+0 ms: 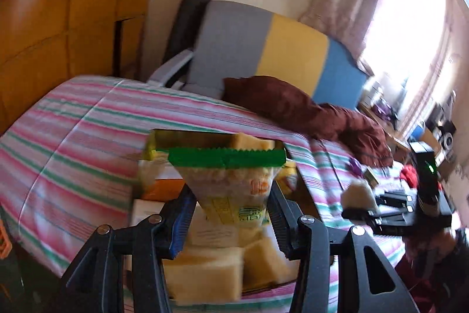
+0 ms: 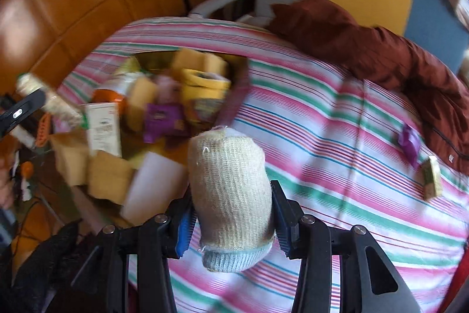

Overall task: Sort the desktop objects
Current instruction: 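Carry the cereal bag and white sock over the gold tray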

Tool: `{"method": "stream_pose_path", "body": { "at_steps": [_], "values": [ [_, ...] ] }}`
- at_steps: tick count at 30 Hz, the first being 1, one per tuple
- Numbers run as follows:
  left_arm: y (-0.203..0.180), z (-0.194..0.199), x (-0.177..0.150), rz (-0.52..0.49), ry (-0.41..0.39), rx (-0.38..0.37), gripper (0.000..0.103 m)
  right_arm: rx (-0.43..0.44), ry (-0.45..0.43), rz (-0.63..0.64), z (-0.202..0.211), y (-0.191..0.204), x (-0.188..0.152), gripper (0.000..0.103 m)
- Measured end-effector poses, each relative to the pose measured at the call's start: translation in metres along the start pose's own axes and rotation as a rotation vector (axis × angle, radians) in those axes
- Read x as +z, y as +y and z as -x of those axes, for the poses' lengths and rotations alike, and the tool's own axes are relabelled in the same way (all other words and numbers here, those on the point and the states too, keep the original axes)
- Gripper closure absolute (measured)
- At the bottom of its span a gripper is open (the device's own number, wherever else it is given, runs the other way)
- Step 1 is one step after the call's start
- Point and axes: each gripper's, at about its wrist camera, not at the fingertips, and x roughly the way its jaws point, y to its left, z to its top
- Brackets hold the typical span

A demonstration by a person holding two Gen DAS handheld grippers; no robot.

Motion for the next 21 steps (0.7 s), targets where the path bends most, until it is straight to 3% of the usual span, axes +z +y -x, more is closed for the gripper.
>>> {"method": "stream_pose_path", "body": {
  "at_steps": [6,17,21],
  "values": [
    [0.032,-0.002,0.015,0.081,0.006,-0.048,0.054,0.06,-0.01,0.031,-0.009,0.036,0.012,0.056],
    [0.007,-0.041,0.049,0.007,0.022,-0.087,0.054,0.084,-0.018,-0.002,-0.022,0.054,0.034,0.056],
    [0.001,-0.075,0.053,0.021,0.092,-0.092,0.054,0.082,-0.036,-0.026,-0.027,0.054,0.043,0.056]
  ]
}}
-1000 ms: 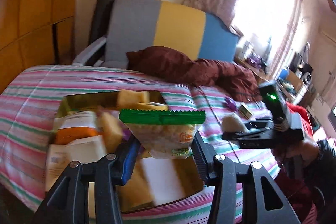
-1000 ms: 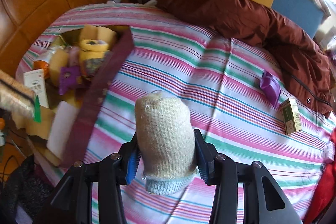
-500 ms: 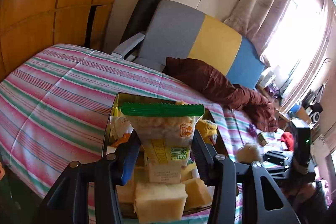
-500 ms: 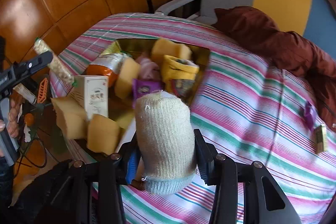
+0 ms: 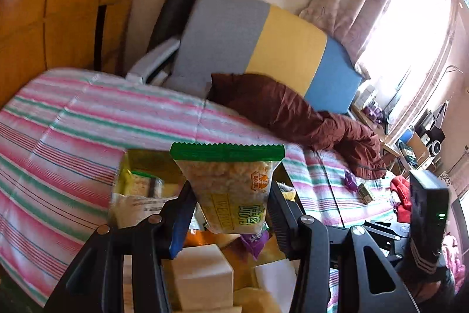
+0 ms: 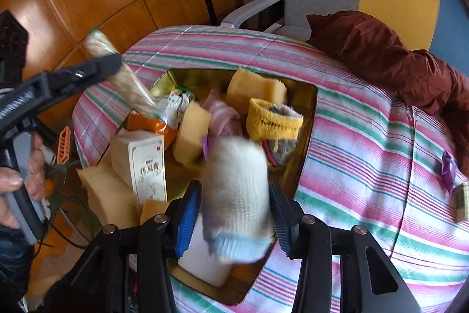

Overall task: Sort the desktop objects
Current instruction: 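Carry the cereal bag and white sock over the gold tray, then lower the bag and sock into the tray and open both grippers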

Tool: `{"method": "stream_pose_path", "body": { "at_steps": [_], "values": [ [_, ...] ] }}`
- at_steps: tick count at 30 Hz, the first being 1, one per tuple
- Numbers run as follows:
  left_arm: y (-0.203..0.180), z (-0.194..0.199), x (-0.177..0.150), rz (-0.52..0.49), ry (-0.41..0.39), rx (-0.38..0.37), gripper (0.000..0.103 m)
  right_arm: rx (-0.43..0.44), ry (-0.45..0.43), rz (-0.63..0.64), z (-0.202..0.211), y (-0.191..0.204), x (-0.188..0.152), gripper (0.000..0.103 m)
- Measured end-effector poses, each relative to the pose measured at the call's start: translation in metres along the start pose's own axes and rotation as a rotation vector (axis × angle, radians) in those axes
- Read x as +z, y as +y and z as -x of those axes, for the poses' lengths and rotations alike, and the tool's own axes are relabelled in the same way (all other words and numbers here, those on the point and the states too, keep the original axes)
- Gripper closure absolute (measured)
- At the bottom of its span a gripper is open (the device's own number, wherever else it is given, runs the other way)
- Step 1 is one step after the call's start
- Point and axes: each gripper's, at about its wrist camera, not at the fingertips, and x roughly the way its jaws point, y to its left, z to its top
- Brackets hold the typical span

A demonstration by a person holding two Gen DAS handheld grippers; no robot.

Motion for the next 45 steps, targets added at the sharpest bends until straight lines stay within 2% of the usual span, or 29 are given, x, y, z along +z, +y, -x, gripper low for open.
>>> {"method": "stream_pose_path", "body": {
  "at_steps": [2,3,4,12,18,33,45],
  "values": [
    [-0.002,-0.013,0.0,0.003,0.025,0.007,0.052,0.002,-0.019,-0.02,-0.002,-0.001,0.004,0.054],
    [-0.002,-0.019,0.0,0.016,0.03,0.019,0.051,0.004,-0.026,-0.029,-0.004,-0.002,0.007,0.048],
    [-0.002,-0.021,-0.001,0.018,0.034,0.025,0.05,0.004,-0.031,-0.038,-0.006,-0.002,0.008,0.047],
    [0.009,-0.017,-0.005,0.03,0.022,0.07,0.047,-0.031,0.001,-0.016,-0.016,-0.001,-0.002,0.046],
    [0.019,-0.007,-0.012,0.058,0.014,0.102,0.047,-0.038,-0.008,-0.028,-0.012,0.001,-0.007,0.046],
    [-0.045,0.04,-0.055,-0.168,-0.091,0.164,0.043,-0.043,-0.031,-0.008,-0.001,0.017,-0.015,0.044],
    [-0.067,0.047,-0.076,-0.217,-0.095,0.165,0.043,-0.073,-0.039,0.016,0.01,0.019,-0.029,0.041]
  ]
}}
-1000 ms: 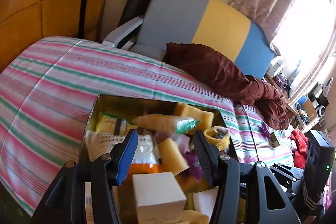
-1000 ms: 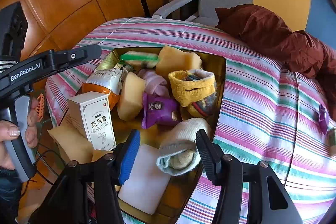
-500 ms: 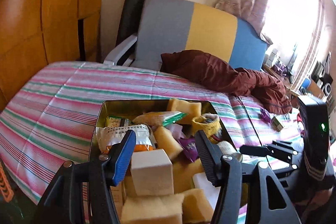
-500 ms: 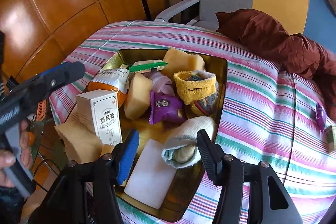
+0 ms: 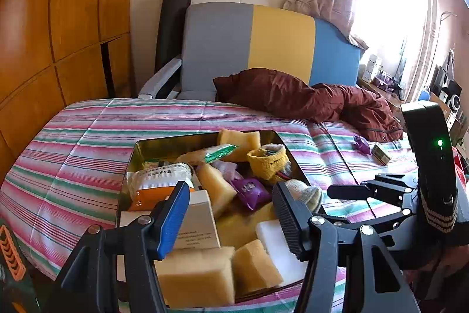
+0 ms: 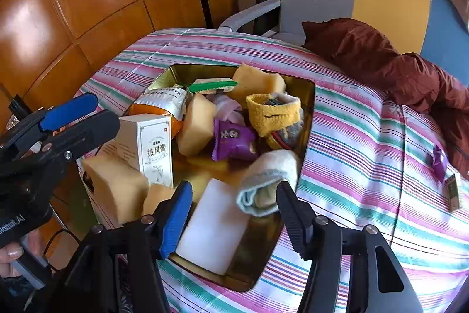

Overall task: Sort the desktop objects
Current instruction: 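Lower the bag and sock into the tray and open both grippers, then withdraw both grippers toward the purple packet and green box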

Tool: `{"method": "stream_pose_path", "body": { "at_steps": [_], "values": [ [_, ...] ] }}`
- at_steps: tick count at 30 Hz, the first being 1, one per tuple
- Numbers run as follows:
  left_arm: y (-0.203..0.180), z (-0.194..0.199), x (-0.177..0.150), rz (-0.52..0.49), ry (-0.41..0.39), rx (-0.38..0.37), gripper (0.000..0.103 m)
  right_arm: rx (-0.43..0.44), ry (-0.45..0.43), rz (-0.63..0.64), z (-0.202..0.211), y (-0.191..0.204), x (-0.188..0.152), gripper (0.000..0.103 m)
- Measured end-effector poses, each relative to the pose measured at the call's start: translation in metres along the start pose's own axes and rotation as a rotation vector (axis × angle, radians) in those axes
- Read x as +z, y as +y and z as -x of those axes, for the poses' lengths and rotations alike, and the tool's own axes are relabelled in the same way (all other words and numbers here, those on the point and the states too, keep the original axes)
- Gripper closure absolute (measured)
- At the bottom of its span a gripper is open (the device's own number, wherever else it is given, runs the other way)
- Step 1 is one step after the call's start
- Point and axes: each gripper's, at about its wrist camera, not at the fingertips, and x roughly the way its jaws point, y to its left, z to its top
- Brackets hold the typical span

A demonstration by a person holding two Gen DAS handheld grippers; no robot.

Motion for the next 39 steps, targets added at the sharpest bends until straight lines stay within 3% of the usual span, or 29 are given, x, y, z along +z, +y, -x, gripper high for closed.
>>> {"method": "stream_pose_path", "body": {
  "at_steps": [20,39],
  "values": [
    [-0.063,-0.002,0.001,-0.129,0.019,-0.082,0.043,-0.115,0.021,-0.085,0.03,-0.067,-0.024,0.035],
    [-0.144,-0.035,0.007,-0.28,0.093,-0.187,0.043,-0.292,0.101,-0.308,0.054,-0.204,-0.05,0.035]
  ]
}}
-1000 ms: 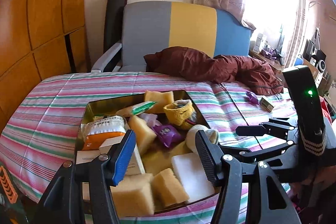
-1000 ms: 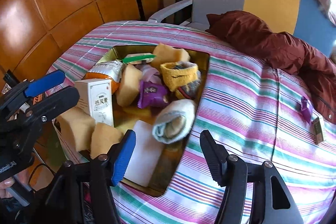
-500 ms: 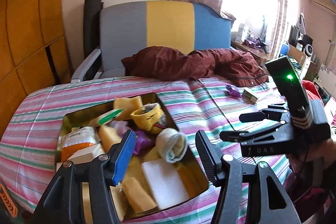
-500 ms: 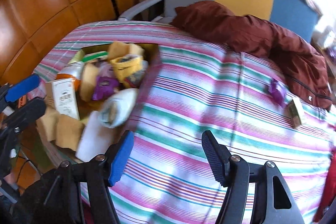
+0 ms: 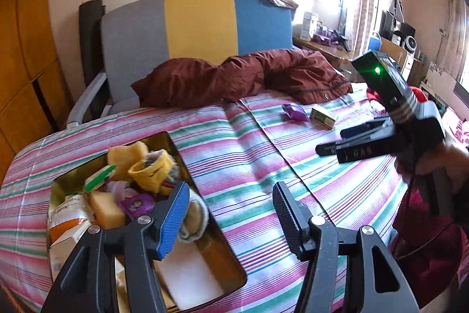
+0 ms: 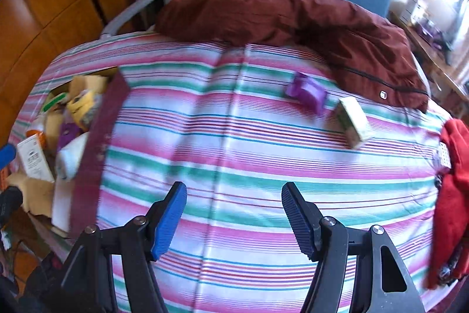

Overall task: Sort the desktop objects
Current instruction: 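Withdraw both grippers toward the purple packet and green box, then grasp the green-and-white medicine box with the right gripper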

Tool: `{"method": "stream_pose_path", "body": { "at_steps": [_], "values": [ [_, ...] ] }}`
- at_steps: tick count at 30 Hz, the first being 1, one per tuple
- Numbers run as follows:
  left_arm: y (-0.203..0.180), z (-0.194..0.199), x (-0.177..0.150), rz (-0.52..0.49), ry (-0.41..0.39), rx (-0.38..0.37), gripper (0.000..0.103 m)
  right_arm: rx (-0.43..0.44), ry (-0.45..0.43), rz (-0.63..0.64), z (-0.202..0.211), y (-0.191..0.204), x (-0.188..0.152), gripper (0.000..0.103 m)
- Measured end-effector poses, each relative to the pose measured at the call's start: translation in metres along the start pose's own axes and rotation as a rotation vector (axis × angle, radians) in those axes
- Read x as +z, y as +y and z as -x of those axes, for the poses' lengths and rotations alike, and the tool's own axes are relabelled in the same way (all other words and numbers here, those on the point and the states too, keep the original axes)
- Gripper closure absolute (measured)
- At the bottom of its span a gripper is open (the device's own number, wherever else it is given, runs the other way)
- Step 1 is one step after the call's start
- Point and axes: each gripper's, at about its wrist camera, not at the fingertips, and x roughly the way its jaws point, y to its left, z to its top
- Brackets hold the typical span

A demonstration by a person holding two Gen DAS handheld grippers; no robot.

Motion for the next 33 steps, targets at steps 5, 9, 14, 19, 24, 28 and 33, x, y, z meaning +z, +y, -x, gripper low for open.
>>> {"method": "stream_pose_path", "body": {
  "at_steps": [5,9,14,19,24,28,33],
  "values": [
    [-0.011,-0.013,0.004,-0.025,0.025,-0.02,0.043,-0.043,0.02,-0.058,-0.008,-0.036,0.003,0.034],
    [-0.018,-0.027,0.006,-0.031,0.056,-0.044,0.043,-0.077,0.037,-0.101,-0.018,-0.065,0.004,0.034],
    [-0.028,-0.045,0.007,-0.027,0.099,-0.078,0.043,-0.116,0.055,-0.155,-0.03,-0.097,0.007,0.034],
    [-0.033,-0.062,0.011,-0.007,0.14,-0.112,0.043,-0.148,0.052,-0.196,-0.04,-0.12,0.018,0.034],
    [-0.038,-0.078,0.018,0.02,0.176,-0.145,0.043,-0.194,0.03,-0.197,-0.054,-0.139,0.033,0.034],
    [-0.043,-0.089,0.023,0.036,0.202,-0.171,0.043,-0.218,0.011,-0.203,-0.07,-0.149,0.044,0.034],
    [-0.049,-0.107,0.034,0.08,0.24,-0.203,0.043,-0.214,-0.01,-0.209,-0.088,-0.158,0.051,0.034]
  ]
}}
